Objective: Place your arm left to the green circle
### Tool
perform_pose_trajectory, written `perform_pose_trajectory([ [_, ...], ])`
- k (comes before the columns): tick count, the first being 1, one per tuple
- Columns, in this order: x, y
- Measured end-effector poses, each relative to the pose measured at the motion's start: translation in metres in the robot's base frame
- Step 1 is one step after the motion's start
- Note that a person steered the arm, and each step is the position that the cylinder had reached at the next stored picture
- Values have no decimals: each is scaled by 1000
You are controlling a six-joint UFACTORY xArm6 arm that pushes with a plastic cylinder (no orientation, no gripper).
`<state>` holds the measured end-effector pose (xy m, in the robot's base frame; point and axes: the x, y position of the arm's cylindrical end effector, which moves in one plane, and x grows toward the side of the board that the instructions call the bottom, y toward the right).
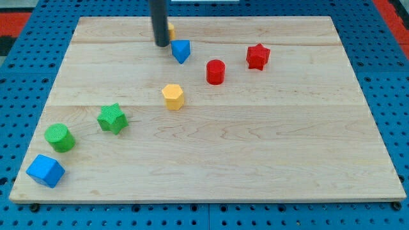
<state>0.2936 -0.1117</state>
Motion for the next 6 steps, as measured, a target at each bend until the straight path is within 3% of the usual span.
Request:
perform_pose_trajectory([
  [2,146,-105],
  [4,171,-193],
  [5,175,-193],
  [6,255,-154],
])
